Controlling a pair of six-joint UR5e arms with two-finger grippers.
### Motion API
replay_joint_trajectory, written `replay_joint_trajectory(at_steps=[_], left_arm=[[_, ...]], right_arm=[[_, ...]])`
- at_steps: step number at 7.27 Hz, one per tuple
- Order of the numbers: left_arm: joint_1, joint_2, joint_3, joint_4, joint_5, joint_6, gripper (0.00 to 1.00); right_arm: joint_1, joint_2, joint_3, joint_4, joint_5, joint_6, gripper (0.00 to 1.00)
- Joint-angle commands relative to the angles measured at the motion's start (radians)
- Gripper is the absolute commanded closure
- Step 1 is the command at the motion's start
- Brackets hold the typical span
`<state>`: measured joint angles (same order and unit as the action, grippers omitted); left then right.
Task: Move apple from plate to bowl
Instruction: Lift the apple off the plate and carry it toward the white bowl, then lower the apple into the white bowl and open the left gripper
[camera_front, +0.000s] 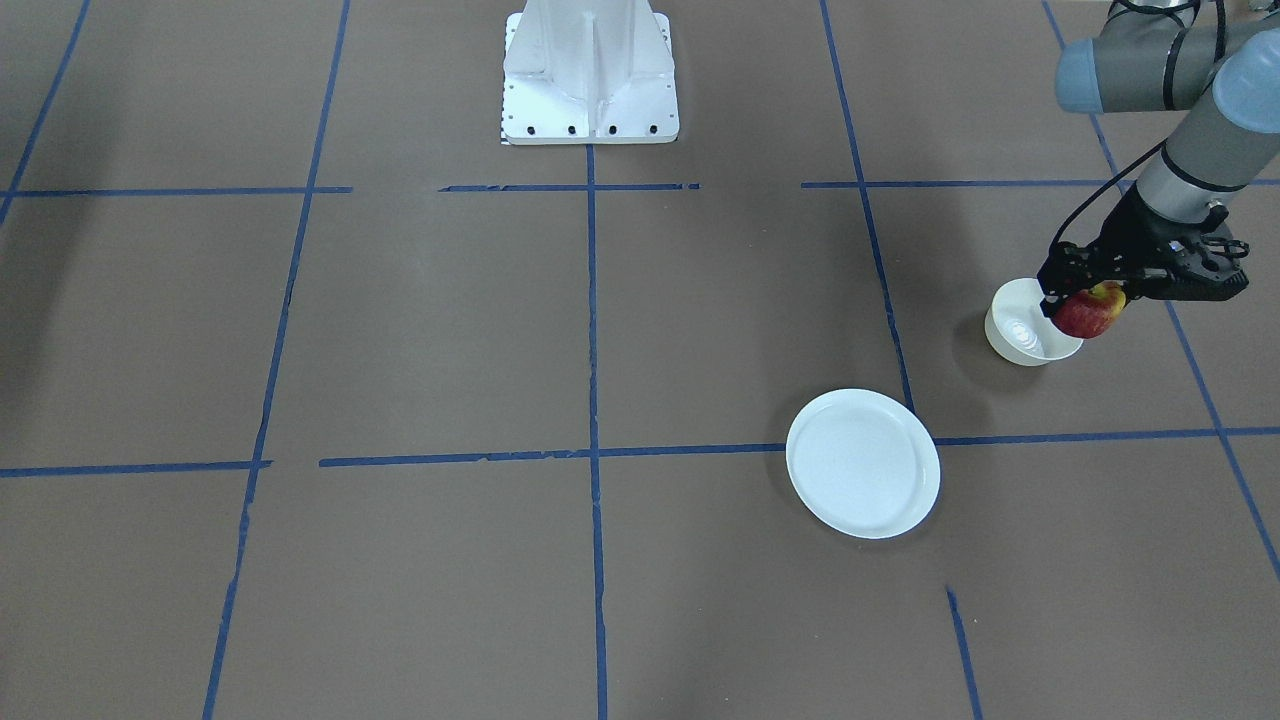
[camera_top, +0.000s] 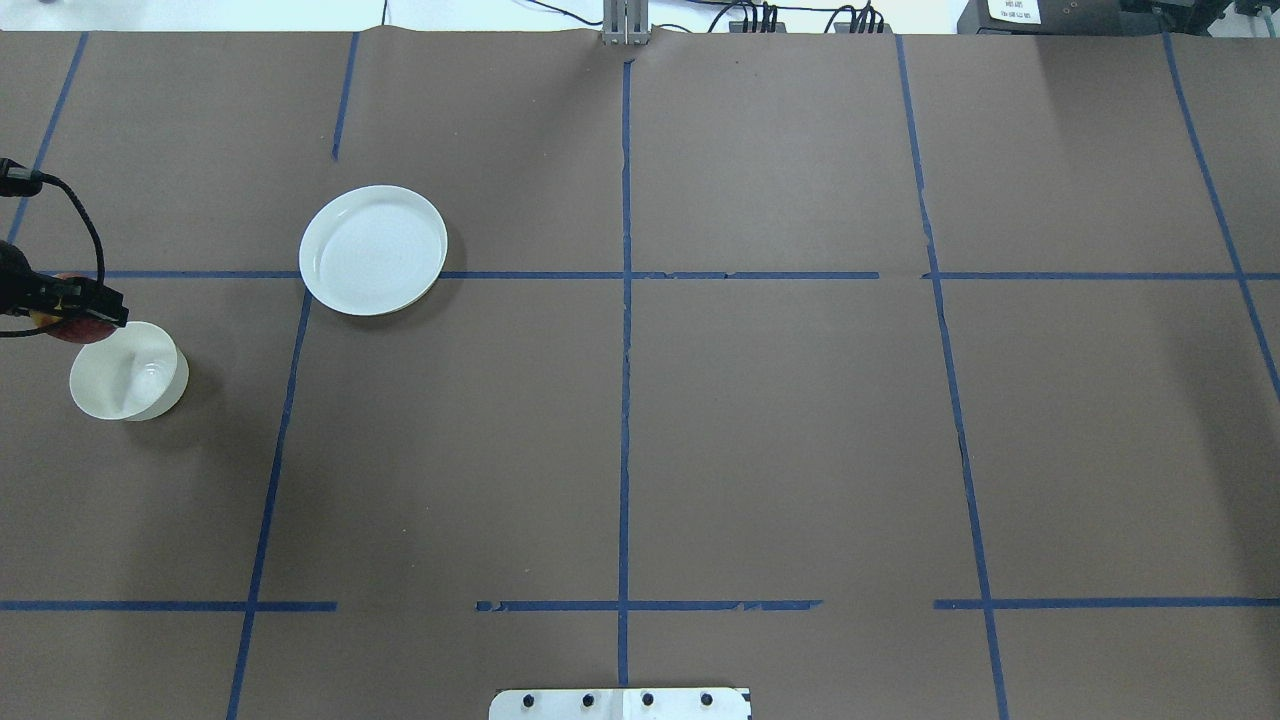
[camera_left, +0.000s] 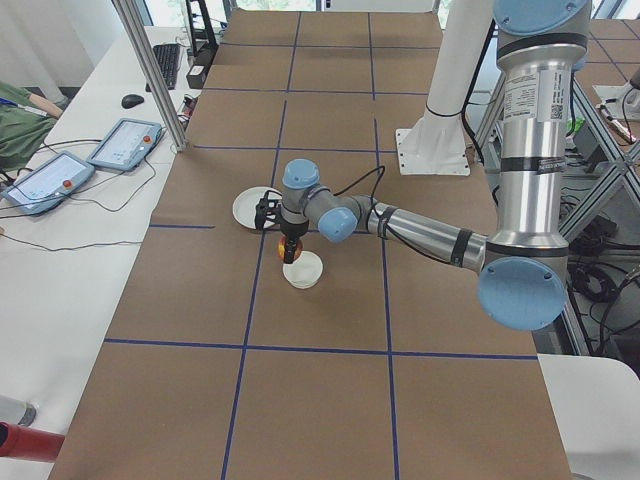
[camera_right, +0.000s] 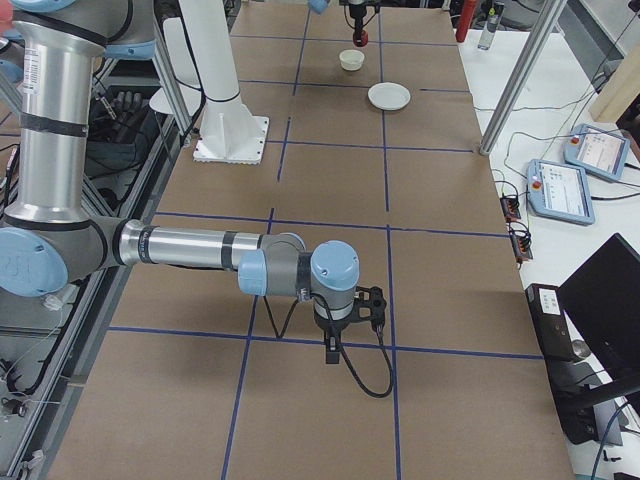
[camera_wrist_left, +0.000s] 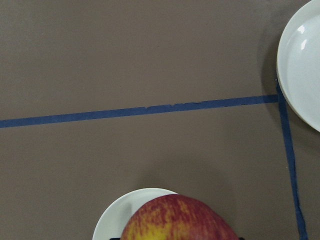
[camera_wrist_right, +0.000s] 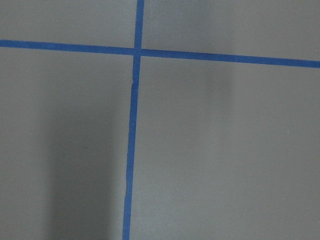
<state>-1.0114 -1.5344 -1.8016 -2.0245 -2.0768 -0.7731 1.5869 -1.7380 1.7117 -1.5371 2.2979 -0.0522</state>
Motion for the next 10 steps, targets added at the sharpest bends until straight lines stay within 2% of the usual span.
replay_joint_trajectory(at_steps=[1,6,7,8,10], left_arm=[[0.032,0.011,0.085,-0.124,0.026,-0.078,0.86],[0.112,0.025,0.114,-0.172,0.024,-0.121,0.85],[0.112,0.023,0.114,-0.172,0.024,-0.117,0.41],[0.112,0.023,0.113,-0.172,0.024,-0.118,0.01],[0.112,0.023,0.114,-0.169,0.018,-0.115,0.0]], right_arm=[[0.001,0.0,0.0,0.0,0.0,0.0,0.0],[-0.001,0.0,0.0,0.0,0.0,0.0,0.0],[-0.001,0.0,0.0,0.0,0.0,0.0,0.0],[0.001,0.0,0.0,0.0,0.0,0.0,0.0],[0.001,0.0,0.0,0.0,0.0,0.0,0.0]])
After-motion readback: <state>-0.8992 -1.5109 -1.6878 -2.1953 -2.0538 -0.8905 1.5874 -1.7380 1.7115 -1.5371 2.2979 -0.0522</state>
